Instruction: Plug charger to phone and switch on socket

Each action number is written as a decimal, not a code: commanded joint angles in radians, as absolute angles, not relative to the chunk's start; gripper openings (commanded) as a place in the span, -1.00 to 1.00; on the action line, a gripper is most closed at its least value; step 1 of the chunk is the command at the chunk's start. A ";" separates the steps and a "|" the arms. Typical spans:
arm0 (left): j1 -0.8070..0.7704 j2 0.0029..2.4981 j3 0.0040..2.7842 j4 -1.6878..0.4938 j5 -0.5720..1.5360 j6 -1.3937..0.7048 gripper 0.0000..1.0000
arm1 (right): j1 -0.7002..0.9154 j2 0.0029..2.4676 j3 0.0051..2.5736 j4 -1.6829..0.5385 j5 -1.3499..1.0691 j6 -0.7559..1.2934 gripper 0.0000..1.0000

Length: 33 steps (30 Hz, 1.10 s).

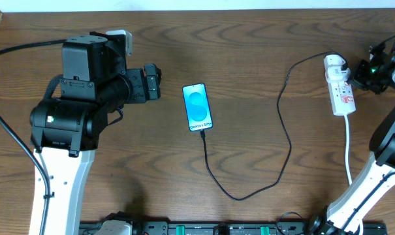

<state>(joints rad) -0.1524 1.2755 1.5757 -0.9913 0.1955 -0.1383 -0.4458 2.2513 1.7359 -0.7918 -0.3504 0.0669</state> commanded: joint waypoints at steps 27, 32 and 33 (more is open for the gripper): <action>-0.151 1.274 1.572 -0.994 0.182 -0.143 0.86 | -0.464 2.300 1.720 -0.835 -0.501 0.202 -0.98; -0.151 1.274 1.572 -0.994 0.182 -0.143 0.86 | -0.424 2.300 1.719 -0.912 -0.442 0.194 -0.98; -0.151 1.274 1.572 -0.994 0.182 -0.143 0.86 | -0.417 2.300 1.719 -0.924 -0.426 0.196 -0.98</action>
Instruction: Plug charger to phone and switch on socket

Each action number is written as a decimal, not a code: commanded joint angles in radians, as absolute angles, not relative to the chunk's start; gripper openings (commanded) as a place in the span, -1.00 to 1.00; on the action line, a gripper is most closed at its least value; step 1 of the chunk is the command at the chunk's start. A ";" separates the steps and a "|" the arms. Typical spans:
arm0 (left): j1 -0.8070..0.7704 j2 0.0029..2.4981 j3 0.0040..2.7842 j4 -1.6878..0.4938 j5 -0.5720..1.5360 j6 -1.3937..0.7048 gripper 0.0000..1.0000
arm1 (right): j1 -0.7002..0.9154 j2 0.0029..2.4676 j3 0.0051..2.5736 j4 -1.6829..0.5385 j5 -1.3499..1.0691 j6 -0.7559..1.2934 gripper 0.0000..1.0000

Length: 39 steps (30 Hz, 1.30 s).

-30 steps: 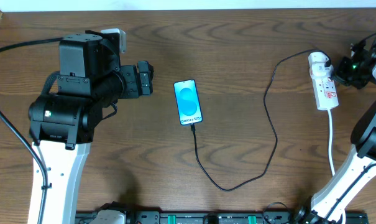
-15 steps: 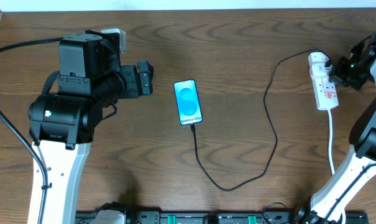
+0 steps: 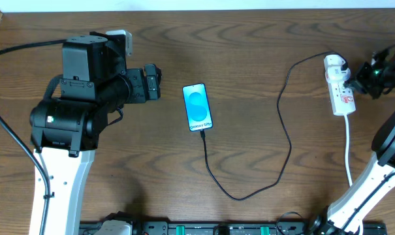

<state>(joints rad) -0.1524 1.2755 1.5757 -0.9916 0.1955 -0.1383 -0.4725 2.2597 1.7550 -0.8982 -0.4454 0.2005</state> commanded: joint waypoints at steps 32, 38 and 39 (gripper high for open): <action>-0.151 1.274 1.572 -0.995 0.182 -0.143 0.87 | -0.437 2.148 1.719 -0.768 -0.342 0.240 -0.98; -0.151 1.274 1.572 -1.006 0.182 -0.143 0.87 | -0.440 2.167 1.718 -0.778 -0.313 0.274 -0.98; -0.151 1.274 1.572 -1.007 0.182 -0.143 0.87 | -0.440 2.167 1.718 -0.778 -0.312 0.273 -0.98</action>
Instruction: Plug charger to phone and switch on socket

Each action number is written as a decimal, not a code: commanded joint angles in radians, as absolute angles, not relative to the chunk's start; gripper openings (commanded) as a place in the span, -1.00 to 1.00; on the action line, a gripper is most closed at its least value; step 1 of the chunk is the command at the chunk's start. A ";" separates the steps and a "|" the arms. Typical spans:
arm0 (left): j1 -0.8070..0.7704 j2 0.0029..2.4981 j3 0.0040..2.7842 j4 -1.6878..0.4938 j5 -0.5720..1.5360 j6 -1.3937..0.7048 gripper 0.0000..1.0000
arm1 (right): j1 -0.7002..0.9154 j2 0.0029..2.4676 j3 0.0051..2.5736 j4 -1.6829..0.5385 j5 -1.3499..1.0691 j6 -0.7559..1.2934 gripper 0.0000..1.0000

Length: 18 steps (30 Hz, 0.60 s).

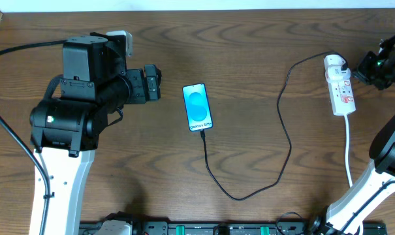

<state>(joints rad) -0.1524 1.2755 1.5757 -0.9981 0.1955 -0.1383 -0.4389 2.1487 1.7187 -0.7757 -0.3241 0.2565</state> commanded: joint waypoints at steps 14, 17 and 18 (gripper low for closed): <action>-0.151 1.274 1.572 -1.009 0.182 -0.143 0.87 | -0.434 2.264 1.717 -0.776 -0.352 0.268 -0.98; -0.151 1.274 1.572 -1.009 0.182 -0.143 0.87 | -0.428 2.277 1.717 -0.762 -0.381 0.268 -0.98; -0.151 1.274 1.572 -1.009 0.182 -0.143 0.87 | -0.427 2.277 1.717 -0.758 -0.381 0.268 -0.98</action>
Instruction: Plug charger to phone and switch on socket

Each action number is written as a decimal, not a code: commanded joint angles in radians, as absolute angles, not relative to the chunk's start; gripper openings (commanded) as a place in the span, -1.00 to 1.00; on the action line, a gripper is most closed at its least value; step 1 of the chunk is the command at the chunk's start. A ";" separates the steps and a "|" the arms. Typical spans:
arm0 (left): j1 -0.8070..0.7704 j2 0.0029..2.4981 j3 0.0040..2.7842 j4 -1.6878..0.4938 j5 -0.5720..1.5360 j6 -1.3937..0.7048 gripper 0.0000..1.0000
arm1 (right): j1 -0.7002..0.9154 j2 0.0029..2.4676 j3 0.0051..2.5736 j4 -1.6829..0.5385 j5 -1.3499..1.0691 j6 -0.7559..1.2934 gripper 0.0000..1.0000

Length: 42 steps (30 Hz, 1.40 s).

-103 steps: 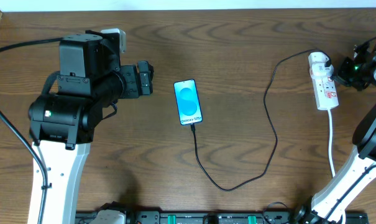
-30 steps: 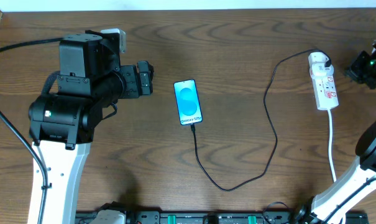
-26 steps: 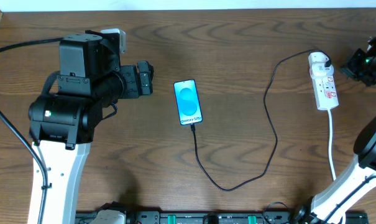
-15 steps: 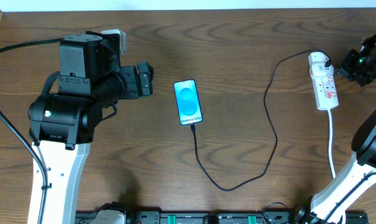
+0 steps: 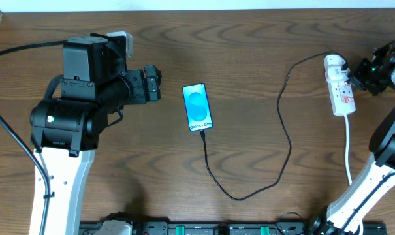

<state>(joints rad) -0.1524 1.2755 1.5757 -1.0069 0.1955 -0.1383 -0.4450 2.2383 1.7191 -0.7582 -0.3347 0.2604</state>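
The phone (image 5: 198, 108) lies face up mid-table with its blue screen lit. A black charger cable (image 5: 283, 140) is plugged into its near end, loops across the table and runs up to a white plug (image 5: 334, 62) seated in the white socket strip (image 5: 343, 93) at the right. My right gripper (image 5: 365, 72) hovers just right of the strip's far end, close to the plug; its jaws are too dark to read. My left gripper (image 5: 155, 81) rests left of the phone, apart from it, with nothing visibly in it.
The strip's white lead (image 5: 348, 153) runs toward the table's near edge at the right. The bulky left arm (image 5: 73, 104) covers the table's left side. A rail with black fixtures (image 5: 204, 228) lines the near edge.
My right gripper has shifted slightly down and left, back closer to the socket strip's far end. The phone, cable, strip and left arm are unchanged.
Throughout, the cable sat in the lit phone and the plug in the strip. My right gripper stayed just right of the strip's far end at the two oldest moments, then stood a little farther away, and now is close again. The left arm stayed still.
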 commanded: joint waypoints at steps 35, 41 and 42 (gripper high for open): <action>-0.151 1.274 1.572 -1.010 0.182 -0.143 0.87 | -0.368 2.276 1.717 -0.850 -0.383 0.126 -0.98; -0.151 1.274 1.572 -1.010 0.182 -0.143 0.87 | -0.336 2.276 1.716 -0.875 -0.373 0.126 -0.98; -0.151 1.274 1.572 -1.010 0.182 -0.143 0.87 | -0.334 2.276 1.716 -0.877 -0.373 0.126 -0.98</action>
